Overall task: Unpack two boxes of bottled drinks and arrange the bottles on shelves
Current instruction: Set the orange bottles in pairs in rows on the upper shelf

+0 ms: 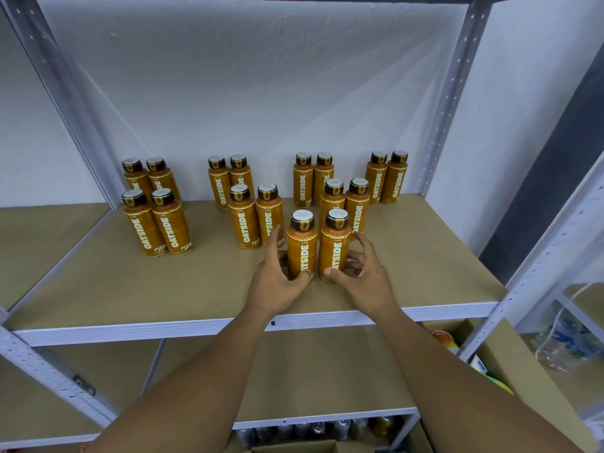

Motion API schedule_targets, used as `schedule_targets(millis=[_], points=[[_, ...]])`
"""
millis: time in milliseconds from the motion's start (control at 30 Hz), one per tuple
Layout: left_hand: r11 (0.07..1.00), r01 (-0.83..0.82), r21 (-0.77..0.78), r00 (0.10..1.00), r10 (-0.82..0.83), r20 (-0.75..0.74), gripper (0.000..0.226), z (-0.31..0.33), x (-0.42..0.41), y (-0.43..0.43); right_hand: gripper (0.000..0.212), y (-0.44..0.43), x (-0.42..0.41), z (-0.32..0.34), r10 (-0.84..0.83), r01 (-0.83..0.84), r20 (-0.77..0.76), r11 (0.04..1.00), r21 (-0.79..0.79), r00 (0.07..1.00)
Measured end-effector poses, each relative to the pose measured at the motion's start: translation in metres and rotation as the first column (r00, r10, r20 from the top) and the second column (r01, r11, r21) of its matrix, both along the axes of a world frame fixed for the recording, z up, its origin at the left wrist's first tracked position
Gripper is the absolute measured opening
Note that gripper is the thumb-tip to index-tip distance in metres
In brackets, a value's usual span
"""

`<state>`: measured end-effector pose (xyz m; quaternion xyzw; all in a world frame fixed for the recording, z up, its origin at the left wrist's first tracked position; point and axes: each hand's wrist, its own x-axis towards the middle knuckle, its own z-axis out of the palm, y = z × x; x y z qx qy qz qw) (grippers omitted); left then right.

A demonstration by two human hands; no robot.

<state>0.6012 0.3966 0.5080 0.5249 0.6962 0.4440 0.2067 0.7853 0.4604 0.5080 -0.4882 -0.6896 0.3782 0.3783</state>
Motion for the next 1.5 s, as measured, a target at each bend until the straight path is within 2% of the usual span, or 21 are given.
schedule_targets(millis=[700,967,1067,1200,1333,1500], points=[[1.0,0.005,0.026,0.999,-0.006,0.044,0.109,-0.001,-0.001,0.003,0.101,0.001,-0.001,-0.003,0.008,-0.008,-0.001,0.999,0.035,1.0],[0.998,0.023,0.058,0.996,-0.028,0.09,0.102,0.005,-0.002,0.001,0.086,0.002,0.001,0.0,0.024,-0.025,-0.128,1.0,-0.002,0.991],[0.995,0.061,0.075,0.994,-0.068,0.083,0.102,0.016,-0.005,-0.002,0.086,0.004,0.003,0.007,0.064,-0.071,-0.169,0.997,-0.032,0.984],[0.981,0.129,0.142,0.992,-0.129,-0.009,0.098,0.041,-0.01,-0.002,0.089,0.004,0.002,0.028,0.102,-0.093,-0.116,0.992,0.079,0.988],[0.971,0.215,0.108,0.963,-0.192,-0.191,0.082,0.057,-0.018,0.005,0.082,0.003,-0.004,0.051,0.153,-0.151,0.002,0.973,0.176,0.988],[0.966,0.244,0.081,0.934,-0.213,-0.286,0.076,0.058,-0.021,0.01,0.075,-0.001,-0.003,0.055,0.079,-0.092,0.068,0.974,0.208,0.995]])
